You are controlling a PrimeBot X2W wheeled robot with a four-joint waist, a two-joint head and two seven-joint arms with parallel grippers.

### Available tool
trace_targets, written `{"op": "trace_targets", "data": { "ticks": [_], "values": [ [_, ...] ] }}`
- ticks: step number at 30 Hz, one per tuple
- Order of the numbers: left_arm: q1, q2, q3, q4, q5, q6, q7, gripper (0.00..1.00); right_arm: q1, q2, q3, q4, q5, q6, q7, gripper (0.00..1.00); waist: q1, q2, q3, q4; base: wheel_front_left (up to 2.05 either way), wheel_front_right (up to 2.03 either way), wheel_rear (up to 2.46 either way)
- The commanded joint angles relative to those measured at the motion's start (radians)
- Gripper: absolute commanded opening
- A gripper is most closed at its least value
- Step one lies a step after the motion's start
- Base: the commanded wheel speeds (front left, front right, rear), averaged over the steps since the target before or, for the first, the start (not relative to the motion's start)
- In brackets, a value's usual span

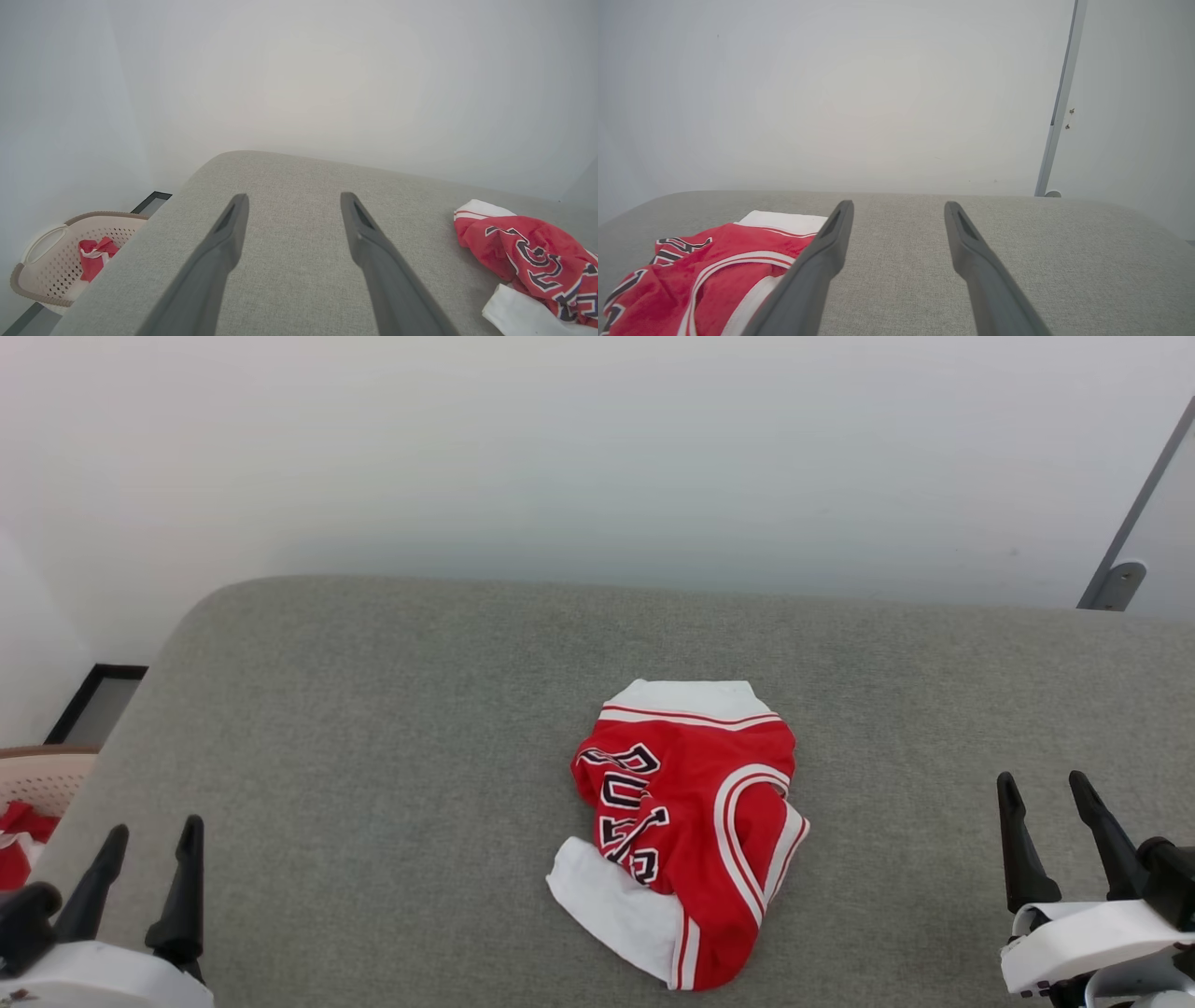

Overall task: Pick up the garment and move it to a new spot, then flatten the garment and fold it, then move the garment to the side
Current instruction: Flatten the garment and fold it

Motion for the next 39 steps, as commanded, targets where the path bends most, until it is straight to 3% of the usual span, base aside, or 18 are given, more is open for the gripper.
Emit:
{"op": "trace_targets", "data": {
  "ticks": [1, 10, 17, 28, 39],
  "values": [
    [0.015, -0.010, 0.012, -0.002, 0.011, -0.007, -0.001, 1.00, 0.013, 0.004, -0.004, -0.003, 0.003, -0.001, 0.003, 1.00, 0.0000, 0.0000, 0.002, 0.002, 0.00, 0.00, 0.00],
    [0.045, -0.074, 0.092, -0.028, 0.096, -0.033, -0.001, 1.00, -0.023, 0.010, 0.024, -0.019, 0.020, -0.001, 0.033, 1.00, 0.0000, 0.0000, 0.023, 0.016, 0.00, 0.00, 0.00],
    [0.032, -0.143, 0.141, -0.057, 0.168, -0.052, 0.000, 1.00, -0.110, -0.012, 0.064, -0.006, 0.039, -0.001, 0.117, 1.00, 0.0000, 0.0000, 0.083, 0.055, 0.00, 0.00, 0.00],
    [-0.034, -0.276, 0.165, -0.079, 0.287, -0.142, 0.000, 1.00, -0.317, -0.078, 0.100, 0.079, 0.057, -0.001, 0.271, 1.00, 0.0000, 0.0000, 0.207, 0.195, 0.00, 0.00, 0.00],
    [-0.117, -0.420, 0.198, -0.016, 0.371, -0.243, 0.000, 1.00, -0.533, -0.154, 0.175, 0.289, 0.118, -0.001, 0.444, 1.00, 0.0000, 0.0000, 0.305, 0.321, 0.00, 0.00, 0.00]
  ]
}}
